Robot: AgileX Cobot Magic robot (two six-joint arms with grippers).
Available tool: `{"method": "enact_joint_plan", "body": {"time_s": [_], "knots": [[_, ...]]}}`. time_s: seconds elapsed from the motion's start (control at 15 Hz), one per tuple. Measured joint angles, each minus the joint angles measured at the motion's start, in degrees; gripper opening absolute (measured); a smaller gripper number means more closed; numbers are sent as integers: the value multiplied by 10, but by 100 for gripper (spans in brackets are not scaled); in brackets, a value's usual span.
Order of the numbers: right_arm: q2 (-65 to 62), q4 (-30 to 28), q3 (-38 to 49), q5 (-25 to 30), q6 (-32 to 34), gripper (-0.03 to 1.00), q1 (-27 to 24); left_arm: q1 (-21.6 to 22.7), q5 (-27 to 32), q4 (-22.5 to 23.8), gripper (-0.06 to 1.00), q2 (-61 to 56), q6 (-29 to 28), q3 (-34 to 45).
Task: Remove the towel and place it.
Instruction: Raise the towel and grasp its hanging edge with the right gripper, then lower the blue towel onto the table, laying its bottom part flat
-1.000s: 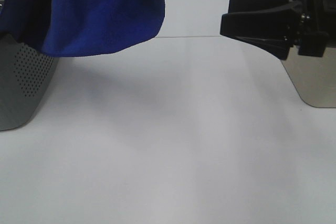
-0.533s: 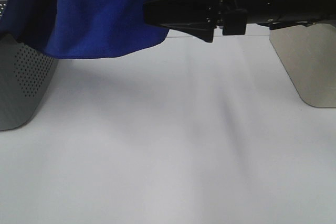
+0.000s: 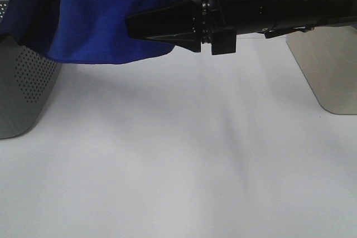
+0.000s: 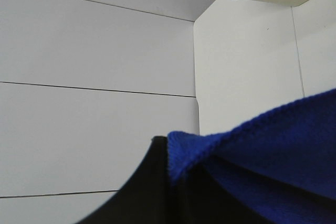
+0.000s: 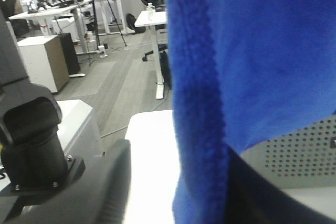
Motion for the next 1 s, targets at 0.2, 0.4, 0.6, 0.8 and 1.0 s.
{"method": "enact_joint_plan", "body": {"time_s": [0.2, 0.4, 0.6, 0.8, 1.0], "knots": [[0, -4, 0, -46, 9, 4, 0, 0, 0, 0, 0, 0, 0, 0], [0, -9, 0, -69, 11, 2, 0, 0, 1, 0, 0, 0, 0, 0], [0, -8, 0, -97, 52, 2, 0, 0, 1, 0, 0, 0, 0, 1], [0, -46, -29, -122, 218, 2, 0, 0, 7, 0, 0, 5, 0, 1], [0, -207, -118, -140, 439, 2, 0, 0, -1, 2, 0, 20, -14, 1]]}}
